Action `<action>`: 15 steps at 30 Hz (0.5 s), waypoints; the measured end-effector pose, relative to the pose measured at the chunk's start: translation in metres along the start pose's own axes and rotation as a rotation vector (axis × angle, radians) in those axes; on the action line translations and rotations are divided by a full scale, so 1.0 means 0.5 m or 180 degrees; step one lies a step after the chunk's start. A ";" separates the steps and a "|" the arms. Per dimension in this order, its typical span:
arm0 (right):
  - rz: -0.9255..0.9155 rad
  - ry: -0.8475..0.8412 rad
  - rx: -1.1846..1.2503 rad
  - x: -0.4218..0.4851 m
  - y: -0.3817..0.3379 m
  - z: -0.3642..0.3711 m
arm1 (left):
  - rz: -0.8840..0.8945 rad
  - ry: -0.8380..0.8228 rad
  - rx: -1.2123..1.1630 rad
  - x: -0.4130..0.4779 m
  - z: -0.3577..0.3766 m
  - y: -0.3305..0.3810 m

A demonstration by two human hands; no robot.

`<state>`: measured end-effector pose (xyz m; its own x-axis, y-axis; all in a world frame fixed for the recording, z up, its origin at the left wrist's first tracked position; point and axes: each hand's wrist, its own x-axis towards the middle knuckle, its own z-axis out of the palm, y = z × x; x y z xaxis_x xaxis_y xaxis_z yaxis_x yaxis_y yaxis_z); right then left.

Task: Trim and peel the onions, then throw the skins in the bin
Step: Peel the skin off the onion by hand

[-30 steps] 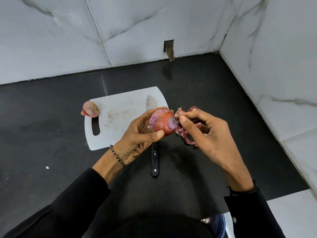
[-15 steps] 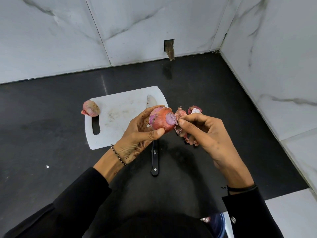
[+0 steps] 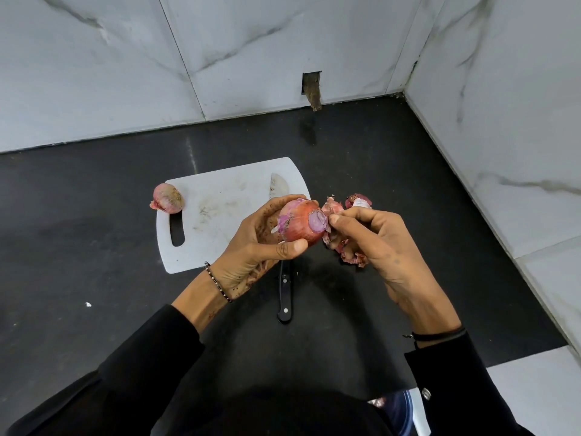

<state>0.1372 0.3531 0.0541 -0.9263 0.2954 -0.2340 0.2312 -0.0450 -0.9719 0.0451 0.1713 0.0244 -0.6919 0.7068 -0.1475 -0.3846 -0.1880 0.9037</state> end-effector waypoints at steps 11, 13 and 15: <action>-0.0013 0.0243 0.0490 0.006 0.004 0.044 | -0.0572 -0.0007 -0.1451 -0.008 0.025 -0.014; -0.0009 0.0249 0.0507 0.008 0.006 0.047 | -0.0598 -0.0012 -0.1683 -0.006 0.025 -0.016; 0.0015 0.0246 0.0598 0.010 0.009 0.047 | -0.0594 -0.0014 -0.1982 -0.002 0.022 -0.017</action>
<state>0.1268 0.3319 0.0481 -0.8980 0.3669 -0.2428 0.1692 -0.2216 -0.9604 0.0560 0.1797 0.0212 -0.5771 0.7684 -0.2767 -0.7813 -0.4209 0.4609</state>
